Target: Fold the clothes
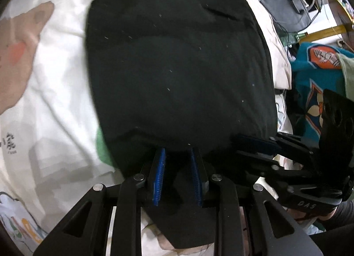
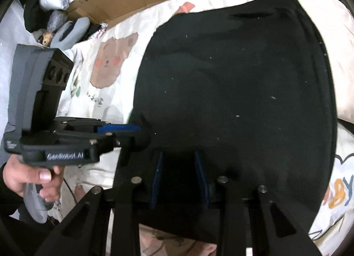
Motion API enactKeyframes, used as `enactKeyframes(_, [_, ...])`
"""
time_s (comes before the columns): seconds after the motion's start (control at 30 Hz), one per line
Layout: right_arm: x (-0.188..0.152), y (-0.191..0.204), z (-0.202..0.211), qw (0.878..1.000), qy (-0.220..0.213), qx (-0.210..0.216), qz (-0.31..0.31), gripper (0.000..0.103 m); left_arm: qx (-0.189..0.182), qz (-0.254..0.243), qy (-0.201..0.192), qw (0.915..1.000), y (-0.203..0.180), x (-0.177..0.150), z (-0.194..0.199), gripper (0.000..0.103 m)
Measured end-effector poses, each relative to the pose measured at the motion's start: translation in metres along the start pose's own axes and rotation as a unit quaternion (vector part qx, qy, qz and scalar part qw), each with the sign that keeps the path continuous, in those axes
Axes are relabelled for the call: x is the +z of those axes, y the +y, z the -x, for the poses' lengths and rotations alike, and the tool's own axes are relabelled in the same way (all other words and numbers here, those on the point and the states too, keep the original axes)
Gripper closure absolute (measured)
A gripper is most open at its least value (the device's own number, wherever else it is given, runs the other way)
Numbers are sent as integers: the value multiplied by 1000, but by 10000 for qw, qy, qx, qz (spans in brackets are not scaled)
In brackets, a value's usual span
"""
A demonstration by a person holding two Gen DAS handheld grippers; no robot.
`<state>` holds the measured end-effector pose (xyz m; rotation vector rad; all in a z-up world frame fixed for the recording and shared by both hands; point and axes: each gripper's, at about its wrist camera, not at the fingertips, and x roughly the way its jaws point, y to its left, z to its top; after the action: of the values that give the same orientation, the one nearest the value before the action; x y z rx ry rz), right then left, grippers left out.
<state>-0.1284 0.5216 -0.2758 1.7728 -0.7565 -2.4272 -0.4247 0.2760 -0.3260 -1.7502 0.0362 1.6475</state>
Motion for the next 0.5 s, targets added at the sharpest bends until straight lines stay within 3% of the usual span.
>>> enactKeyframes(0.13, [0,-9,-10,9997,80,-201,-84,89,40,-194,79,9998,-8,-1,-9,80])
enactKeyframes(0.5, [0,-34,-8,9991,4,-279,-309,99,-220,-298,313,9988,-14,-19,-7,80])
